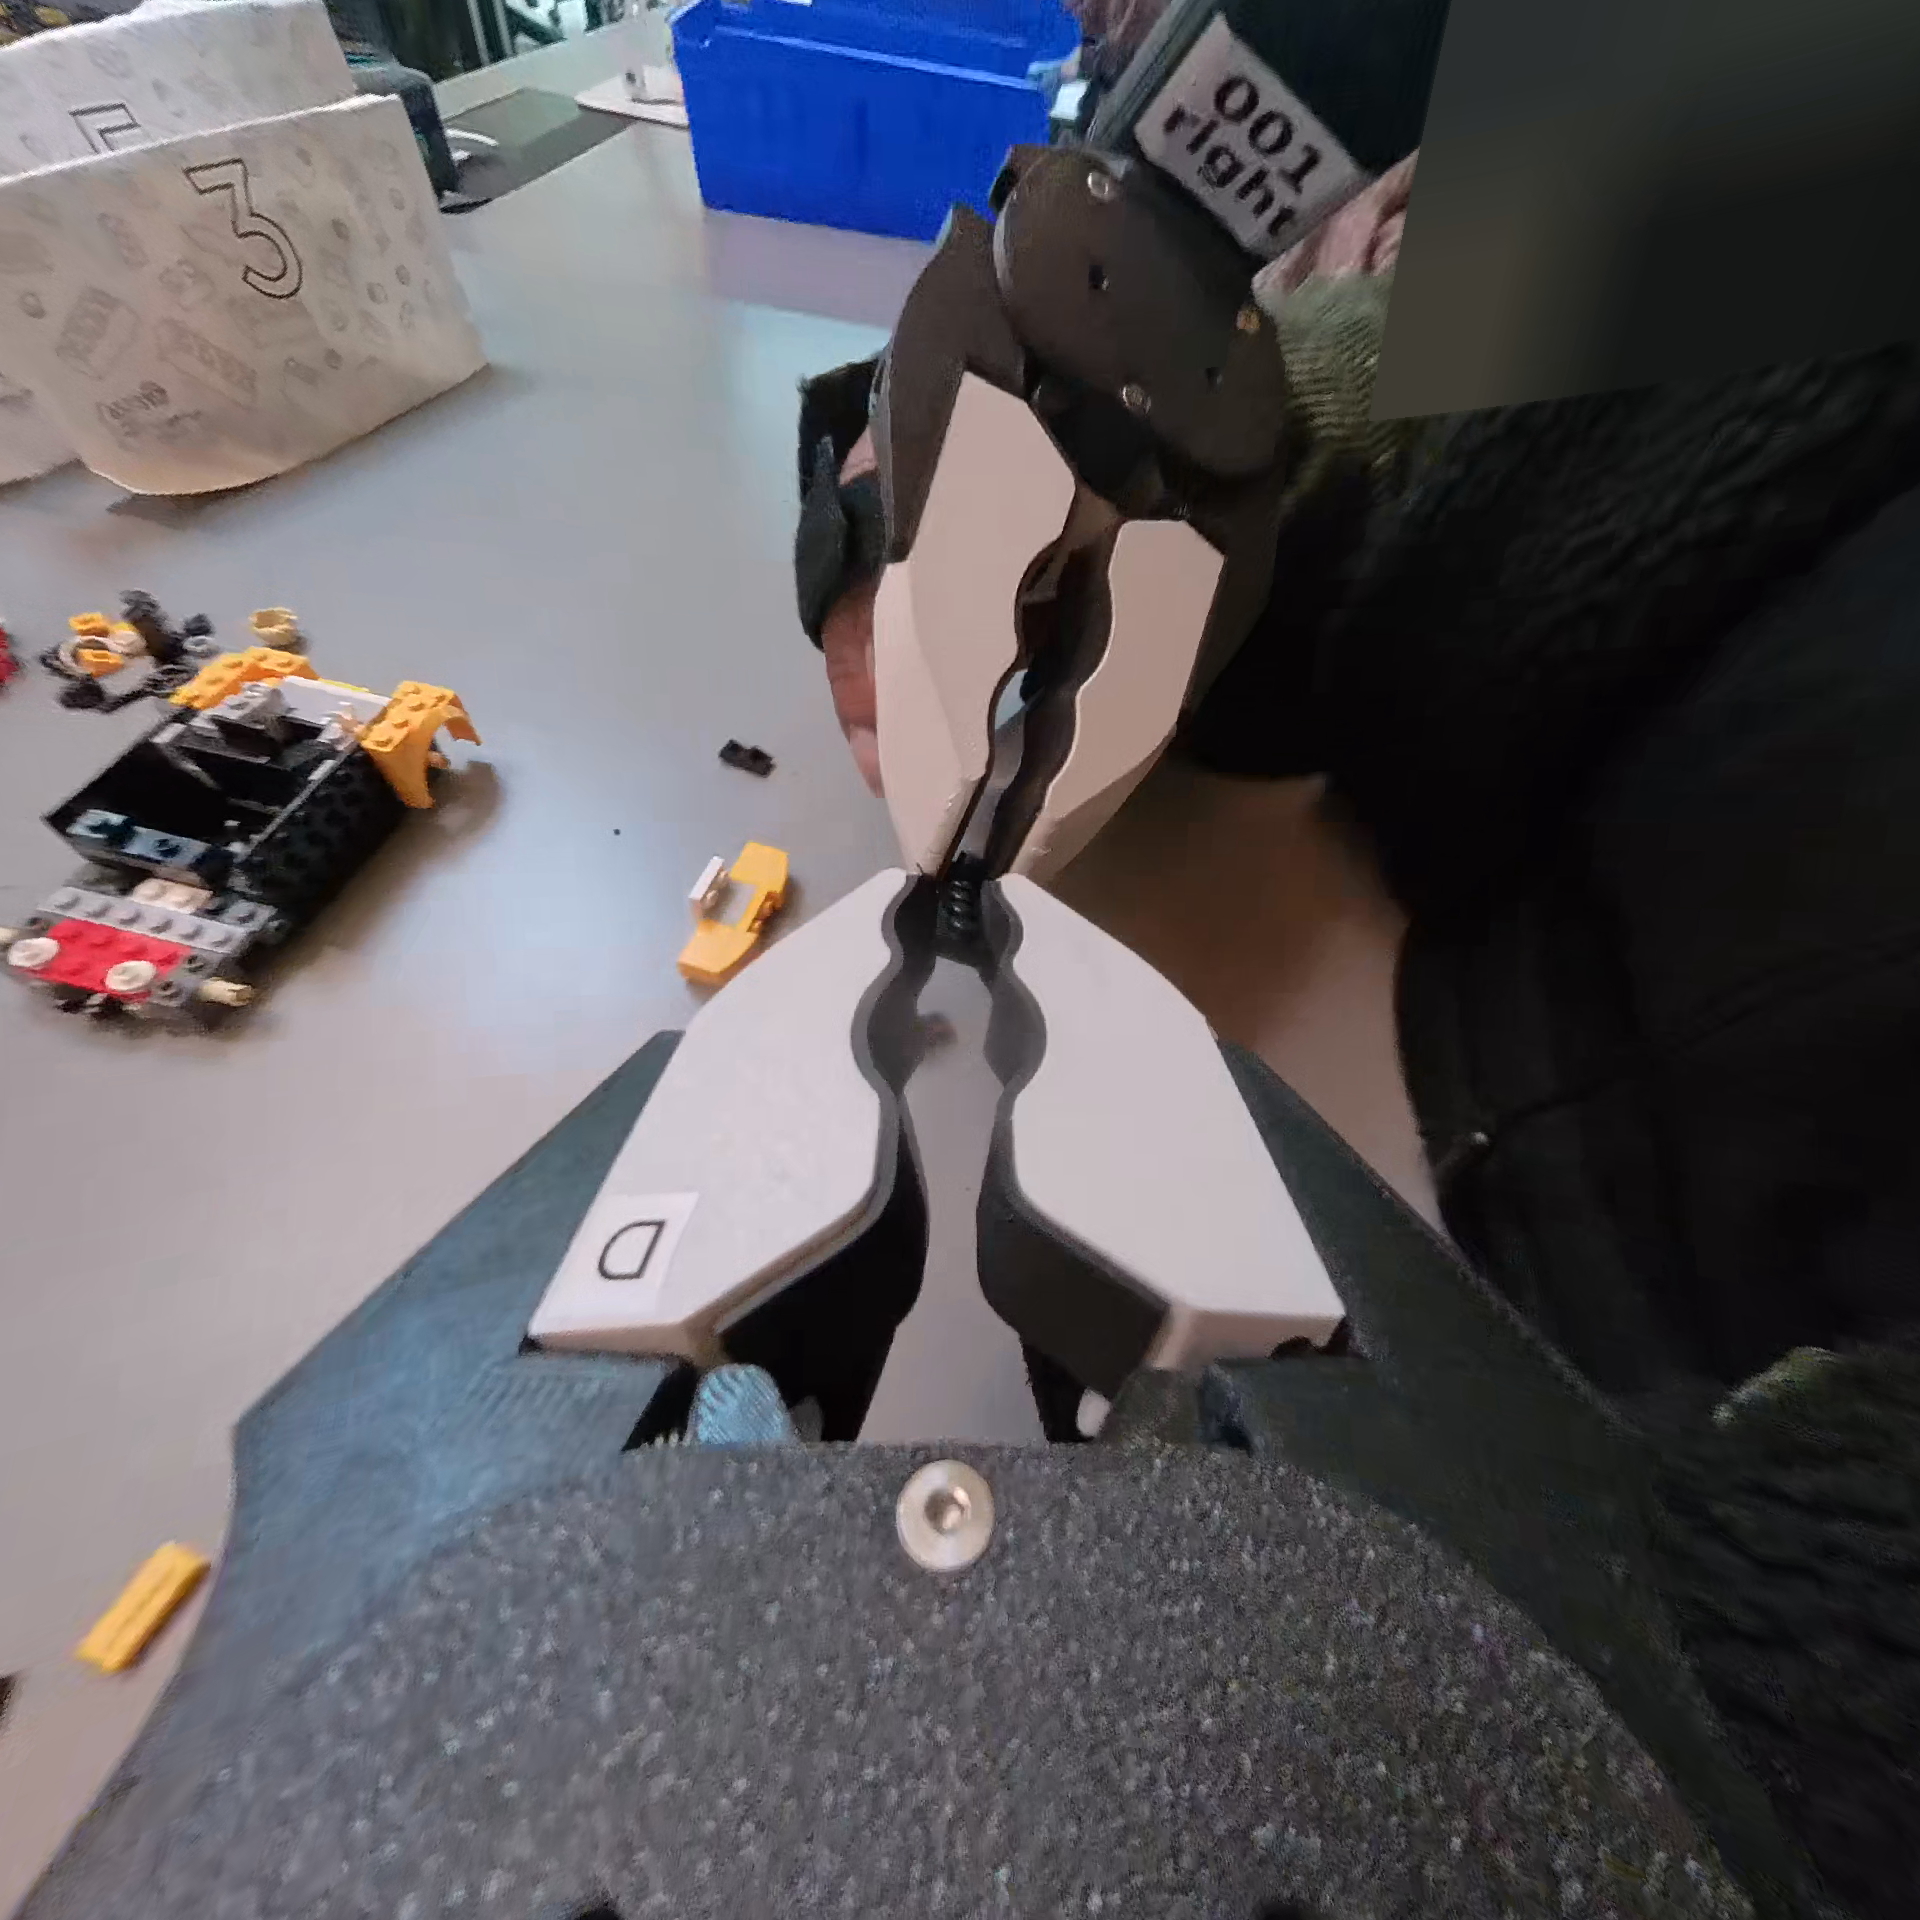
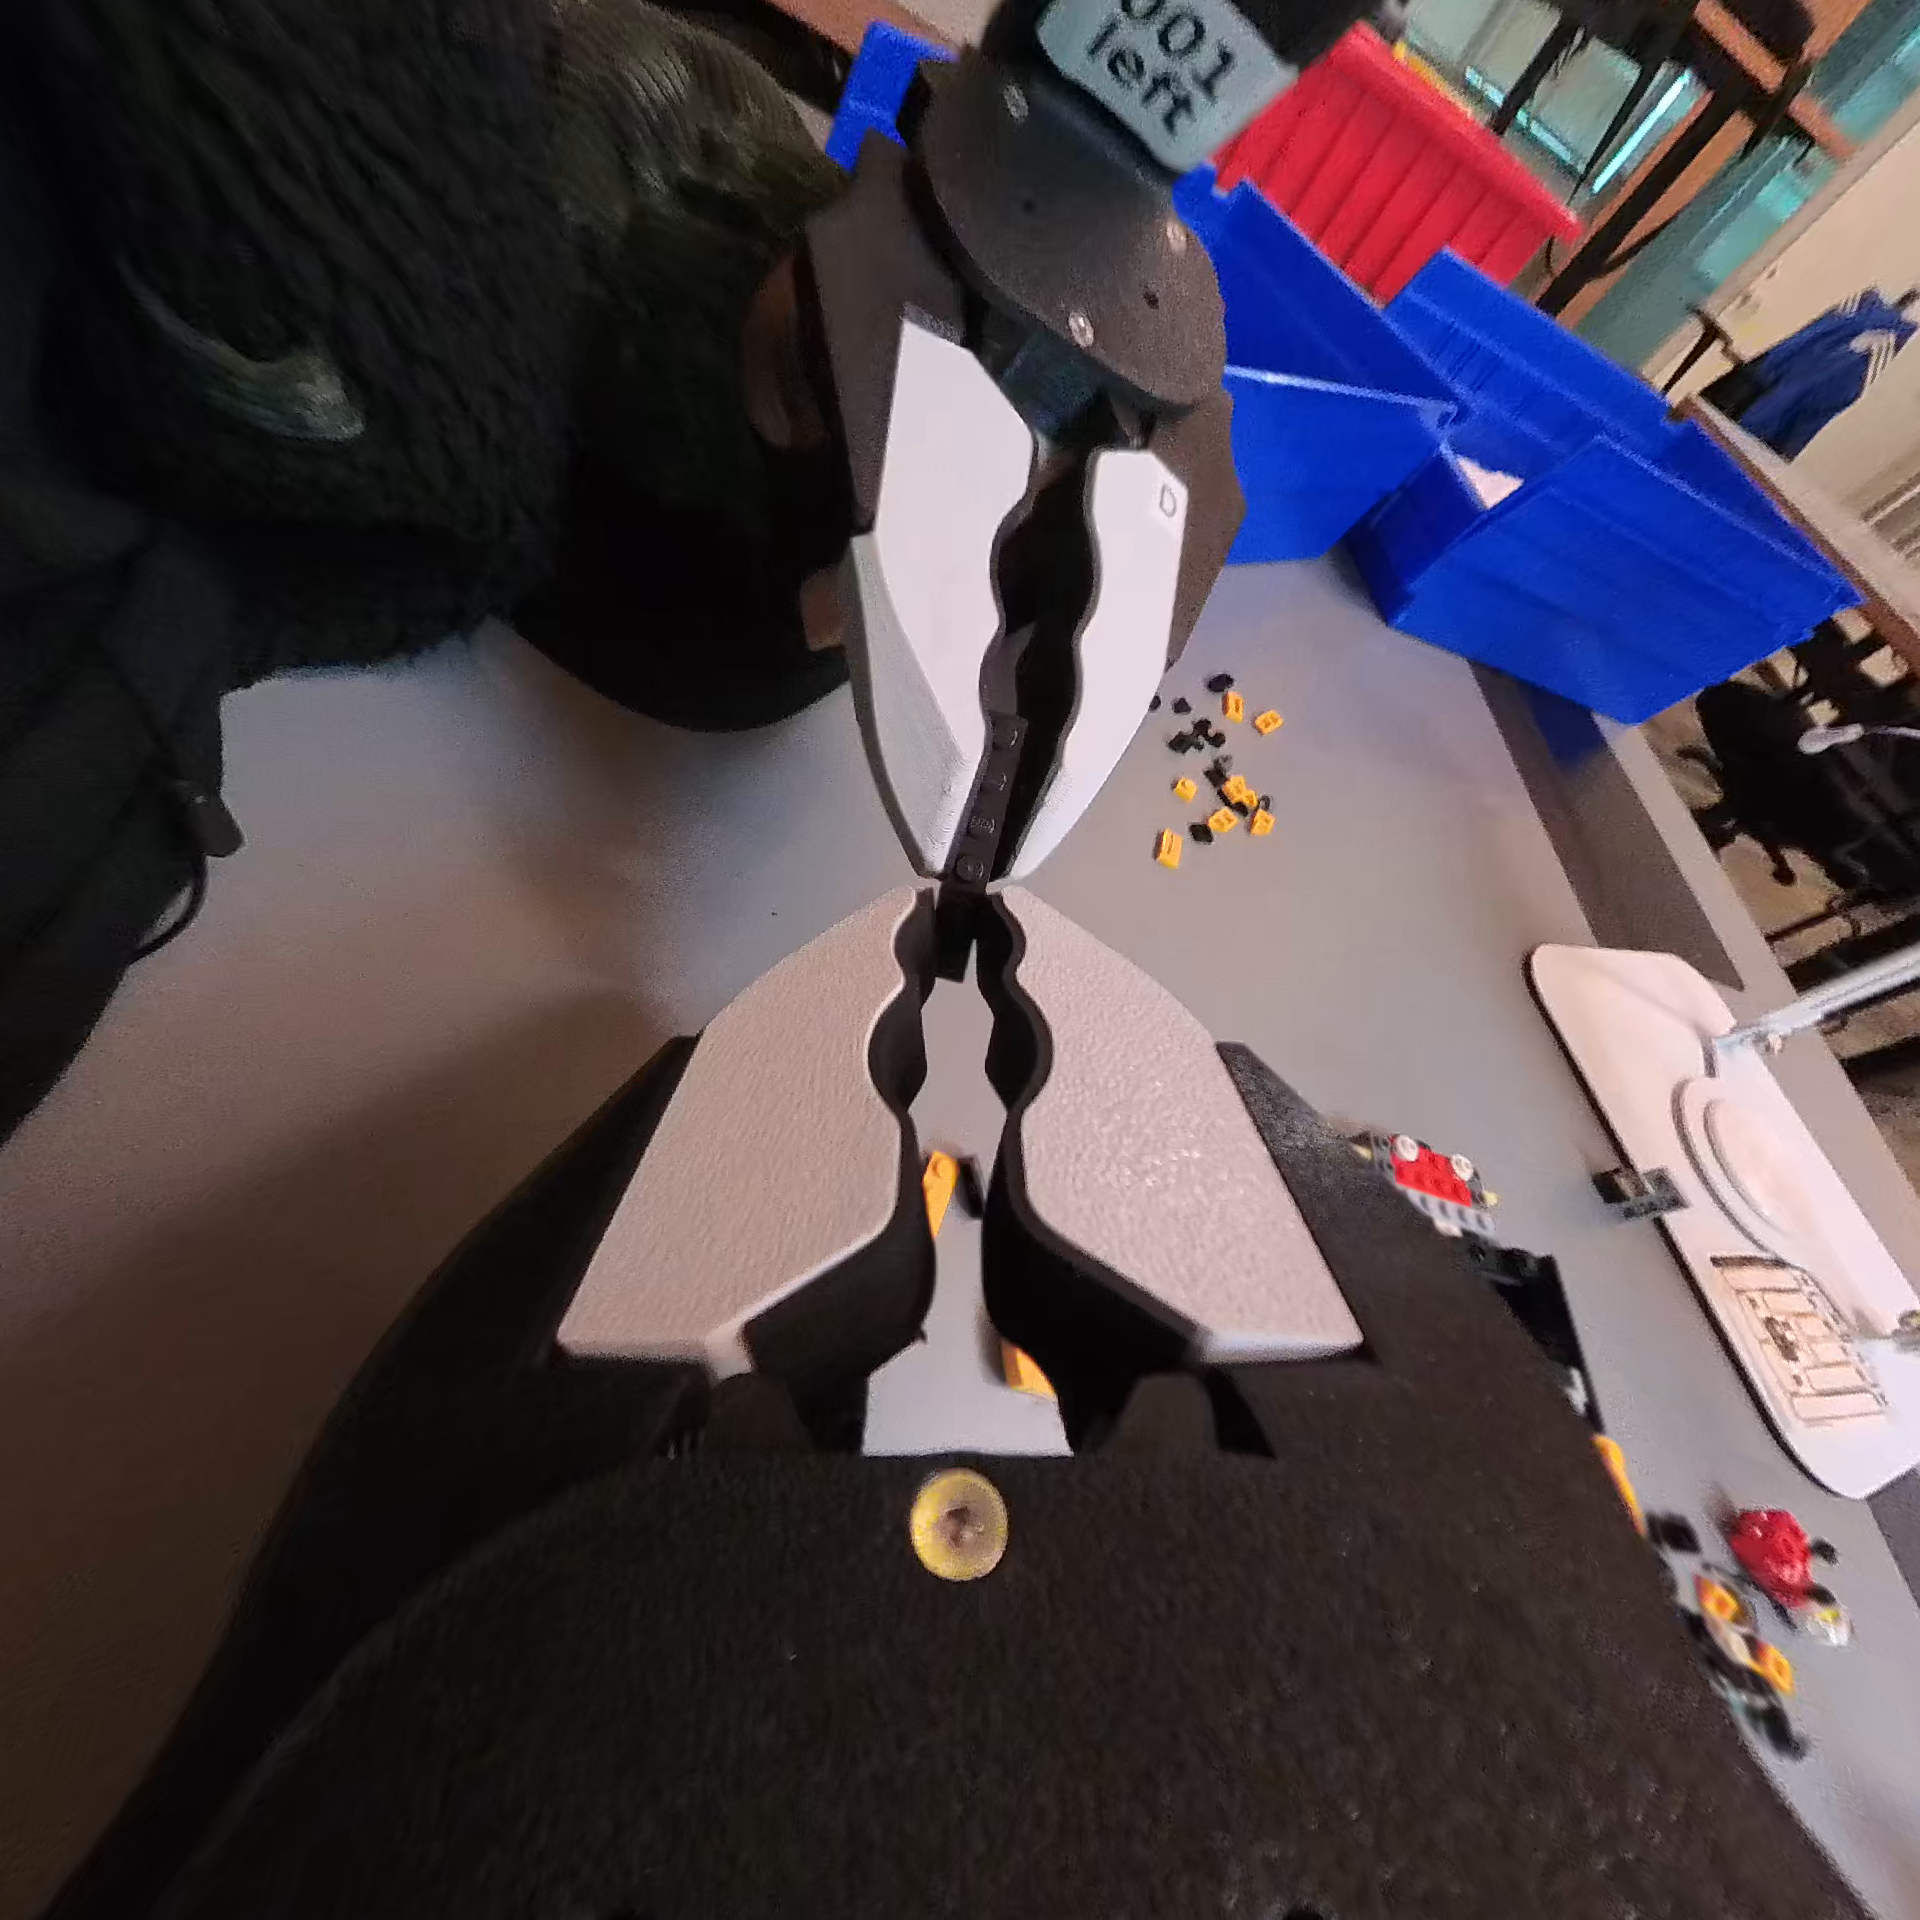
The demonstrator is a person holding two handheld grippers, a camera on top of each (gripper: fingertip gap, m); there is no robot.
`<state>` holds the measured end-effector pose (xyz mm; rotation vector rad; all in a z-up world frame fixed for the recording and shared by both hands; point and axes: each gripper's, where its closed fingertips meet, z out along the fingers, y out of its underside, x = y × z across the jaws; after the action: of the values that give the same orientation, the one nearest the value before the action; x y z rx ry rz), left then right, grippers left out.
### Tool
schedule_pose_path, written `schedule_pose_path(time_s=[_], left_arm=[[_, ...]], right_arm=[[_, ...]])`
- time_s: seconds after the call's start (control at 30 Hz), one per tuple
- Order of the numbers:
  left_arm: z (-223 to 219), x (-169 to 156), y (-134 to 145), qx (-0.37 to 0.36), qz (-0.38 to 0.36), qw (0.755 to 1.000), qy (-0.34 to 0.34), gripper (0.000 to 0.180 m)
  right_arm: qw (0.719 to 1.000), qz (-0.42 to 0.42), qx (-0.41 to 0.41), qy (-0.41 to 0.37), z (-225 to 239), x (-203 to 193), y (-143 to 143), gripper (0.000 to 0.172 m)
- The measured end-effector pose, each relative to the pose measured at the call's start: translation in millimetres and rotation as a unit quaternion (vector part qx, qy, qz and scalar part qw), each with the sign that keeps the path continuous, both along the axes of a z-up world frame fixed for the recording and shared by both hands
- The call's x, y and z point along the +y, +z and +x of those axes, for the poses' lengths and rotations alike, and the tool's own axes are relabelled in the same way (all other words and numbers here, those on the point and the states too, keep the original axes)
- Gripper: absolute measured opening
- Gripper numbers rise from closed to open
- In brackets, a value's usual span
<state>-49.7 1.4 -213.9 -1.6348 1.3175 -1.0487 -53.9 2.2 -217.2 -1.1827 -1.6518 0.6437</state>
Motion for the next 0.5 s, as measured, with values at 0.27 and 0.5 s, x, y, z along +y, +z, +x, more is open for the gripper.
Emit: schedule_pose_path(time_s=[0.27,0.5], left_arm=[[2.4,-4.3,9.2,-0.008,0.052,0.999,-0.004,0.010],[0.8,-5.3,-30.8,0.096,0.112,0.989,0.007,0.009]], right_arm=[[0.990,-0.118,0.064,0.032,2.7,-5.2,14.3,0.007],[0.909,-0.318,0.266,0.036,26.1,25.5,74.3,0.007]])
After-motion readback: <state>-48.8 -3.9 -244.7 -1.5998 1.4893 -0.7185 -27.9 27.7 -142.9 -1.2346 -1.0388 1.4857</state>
